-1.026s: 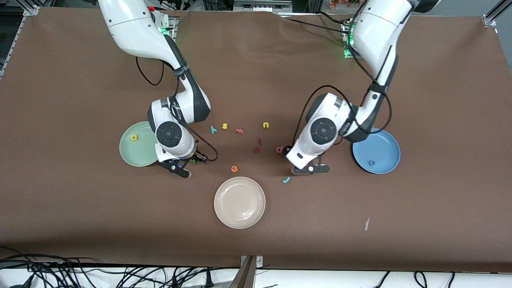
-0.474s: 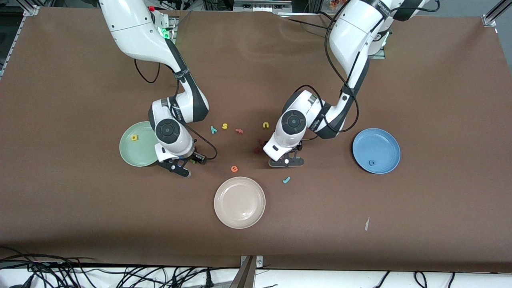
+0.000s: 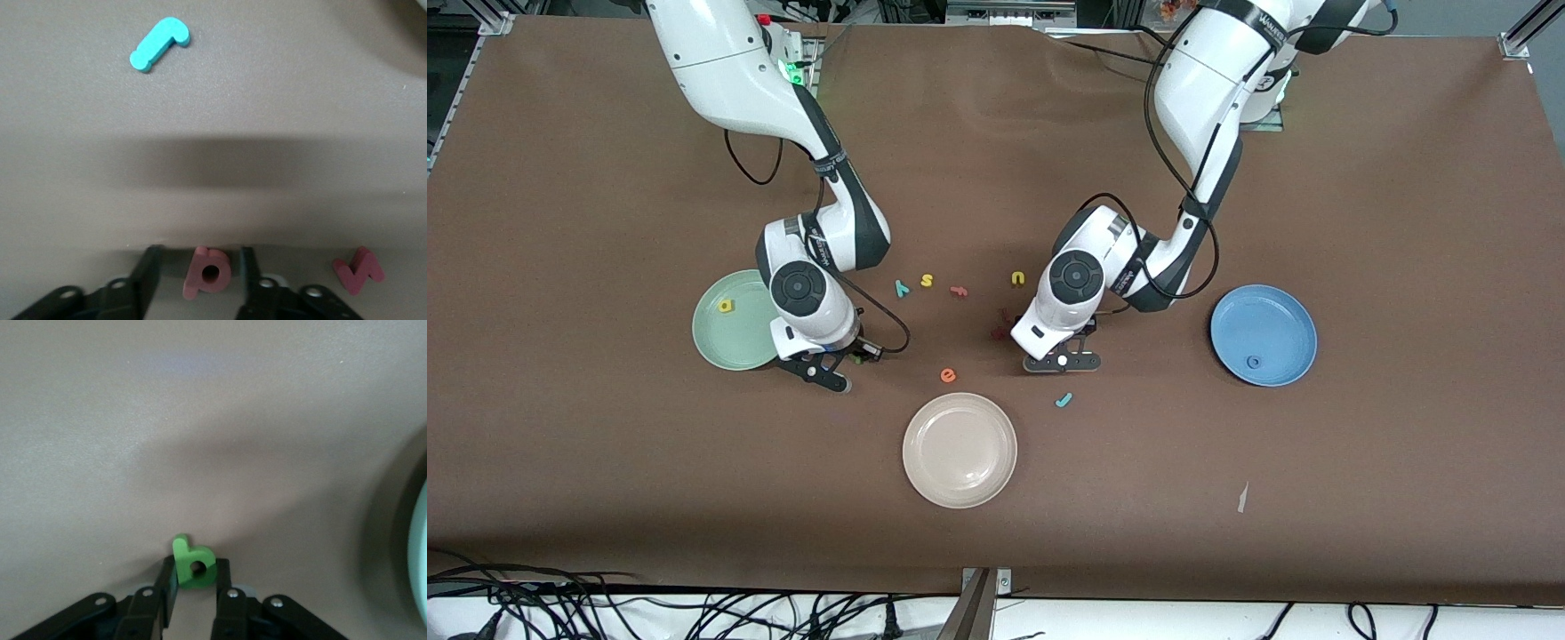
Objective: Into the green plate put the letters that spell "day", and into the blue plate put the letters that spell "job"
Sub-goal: 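Grasp the green b with the right gripper while the left gripper grasps pink p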
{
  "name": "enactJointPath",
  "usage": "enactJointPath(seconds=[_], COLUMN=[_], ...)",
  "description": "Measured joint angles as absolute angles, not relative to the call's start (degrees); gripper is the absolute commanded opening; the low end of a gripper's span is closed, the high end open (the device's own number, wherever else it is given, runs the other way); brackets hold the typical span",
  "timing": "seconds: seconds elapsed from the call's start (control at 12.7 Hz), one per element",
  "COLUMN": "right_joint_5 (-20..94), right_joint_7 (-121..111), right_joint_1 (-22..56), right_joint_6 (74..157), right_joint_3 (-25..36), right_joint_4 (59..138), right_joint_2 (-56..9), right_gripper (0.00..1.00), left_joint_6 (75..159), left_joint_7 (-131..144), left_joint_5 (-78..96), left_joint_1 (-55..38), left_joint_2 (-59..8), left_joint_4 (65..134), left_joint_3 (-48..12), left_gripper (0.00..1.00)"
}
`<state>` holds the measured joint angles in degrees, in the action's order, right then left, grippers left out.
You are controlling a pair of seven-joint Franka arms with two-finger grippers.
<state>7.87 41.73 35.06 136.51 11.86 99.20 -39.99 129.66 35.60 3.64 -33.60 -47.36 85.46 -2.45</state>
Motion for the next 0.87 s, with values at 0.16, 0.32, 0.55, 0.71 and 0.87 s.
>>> enactJointPath(seconds=[0.16,0.32,0.55,0.71,0.87], right_joint_5=[7.86,7.86,7.87,7.91,7.96], right_joint_7=[41.72,39.32,29.92,23.89,21.22], right_joint_1=[35.1,35.1,34.86,34.61,34.45], right_joint_6=[134.75,128.12,116.22,112.93,115.72], right_joint_3=[12.4,14.82,20.33,23.46,24.68], right_joint_4=[99.14,98.89,98.95,100.83,106.01], right_joint_2=[-38.85,-36.27,-31.89,-30.76,-29.91], right_gripper=[0.22,0.22,0.22,0.22,0.24], left_joint_6=[129.66,129.66,129.61,126.58,120.08], left_joint_7=[35.6,35.6,35.6,34.33,28.61], left_joint_5=[3.64,3.64,3.64,3.64,3.64], left_joint_1=[-33.63,-33.76,-33.78,-32.96,-29.61], left_joint_2=[-47.4,-47.43,-47.45,-46.98,-44.82], left_joint_4=[85.41,85.29,85.02,83.87,82.97], left_joint_3=[-2.45,-2.45,-2.31,-1.61,-1.12], left_gripper=[0.2,0.07,0.01,0.01,0.01])
